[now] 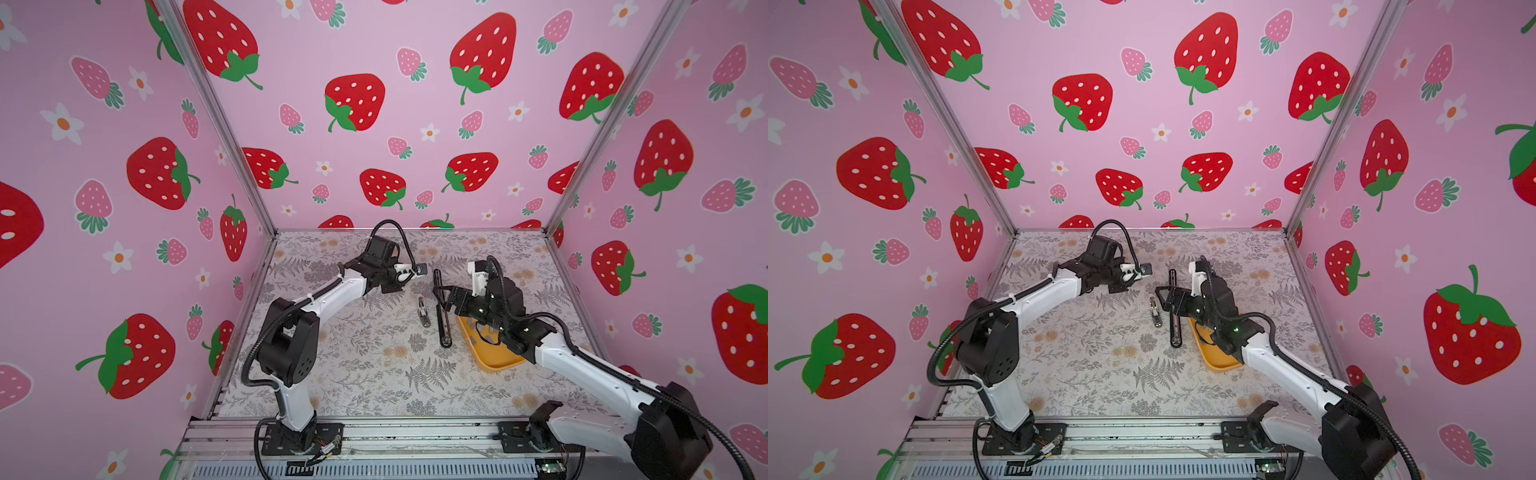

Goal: Load the staples into the stapler

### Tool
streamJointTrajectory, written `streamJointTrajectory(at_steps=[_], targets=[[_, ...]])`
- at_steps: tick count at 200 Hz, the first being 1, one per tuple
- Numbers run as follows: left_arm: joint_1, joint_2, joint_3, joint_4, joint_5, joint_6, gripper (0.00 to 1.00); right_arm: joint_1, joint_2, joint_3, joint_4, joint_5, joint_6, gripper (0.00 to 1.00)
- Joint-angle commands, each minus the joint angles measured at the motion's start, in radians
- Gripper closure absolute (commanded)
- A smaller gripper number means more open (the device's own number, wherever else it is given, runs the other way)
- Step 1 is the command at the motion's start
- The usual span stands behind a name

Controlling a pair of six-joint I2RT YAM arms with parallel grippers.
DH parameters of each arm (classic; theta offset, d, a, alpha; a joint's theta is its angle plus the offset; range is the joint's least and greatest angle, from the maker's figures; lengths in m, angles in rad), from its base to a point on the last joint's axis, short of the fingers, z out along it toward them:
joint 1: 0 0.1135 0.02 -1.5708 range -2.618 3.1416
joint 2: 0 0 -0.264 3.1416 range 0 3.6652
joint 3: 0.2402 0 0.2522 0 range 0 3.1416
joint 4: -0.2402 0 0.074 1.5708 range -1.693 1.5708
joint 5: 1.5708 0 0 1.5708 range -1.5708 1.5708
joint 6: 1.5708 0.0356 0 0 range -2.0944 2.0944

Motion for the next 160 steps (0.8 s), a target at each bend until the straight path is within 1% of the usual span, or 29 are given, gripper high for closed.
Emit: streamJointTrajectory(at_steps=[1, 15, 29, 42, 56, 63, 82, 97, 102, 111, 118, 121, 134, 143, 156, 160], targets=[[0.008, -0.077, 0.038, 0.047, -0.175, -0.523, 1.0, 0.05, -0.051, -0.001, 0.186, -0.105, 0.187, 0.07], [0.008, -0.155, -0.032, 0.031, -0.178, -0.642, 1.0, 0.103, -0.072, 0.022, 0.194, -0.086, 0.191, 0.08], [0.016, -0.244, -0.115, 0.041, -0.179, -0.758, 1.0, 0.167, -0.085, 0.041, 0.225, -0.064, 0.168, 0.08], [0.037, -0.335, -0.223, 0.127, -0.175, -0.866, 1.0, 0.208, -0.088, 0.063, 0.248, -0.068, 0.147, 0.07], [0.076, -0.409, -0.318, 0.228, -0.104, -0.973, 1.0, 0.226, -0.082, 0.079, 0.269, -0.076, 0.132, 0.04], [0.086, -0.432, -0.345, 0.25, -0.091, -1.014, 1.0, 0.228, -0.077, 0.083, 0.278, -0.08, 0.132, 0.04], [0.089, -0.467, -0.38, 0.259, -0.093, -1.044, 1.0, 0.229, -0.065, 0.098, 0.296, -0.091, 0.122, 0.03], [0.089, -0.489, -0.404, 0.266, -0.095, -1.07, 1.0, 0.229, -0.061, 0.105, 0.308, -0.122, 0.113, 0.03], [0.089, -0.495, -0.412, 0.27, -0.117, -1.09, 1.0, 0.228, -0.062, 0.108, 0.305, -0.131, 0.105, 0.03], [0.086, -0.507, -0.424, 0.265, -0.191, -1.151, 1.0, 0.227, -0.071, 0.11, 0.296, -0.127, 0.084, 0.03], [0.086, -0.515, -0.428, 0.255, -0.234, -1.192, 1.0, 0.227, -0.085, 0.103, 0.296, -0.106, 0.063, 0.02], [0.085, -0.518, -0.429, 0.251, -0.238, -1.2, 1.0, 0.225, -0.091, 0.099, 0.295, -0.091, 0.055, 0.0], [0.083, -0.544, -0.454, 0.261, -0.23, -1.202, 1.0, 0.216, -0.119, 0.077, 0.299, -0.03, 0.03, 0.01], [0.084, -0.57, -0.481, 0.274, -0.229, -1.208, 1.0, 0.212, -0.131, 0.072, 0.3, -0.009, 0.006, 0.01], [0.083, -0.621, -0.534, 0.291, -0.267, -1.24, 1.0, 0.211, -0.138, 0.071, 0.29, 0.036, -0.017, 0.01], [0.083, -0.641, -0.55, 0.29, -0.289, -1.266, 1.0, 0.211, -0.136, 0.068, 0.289, 0.057, -0.019, 0.01]])
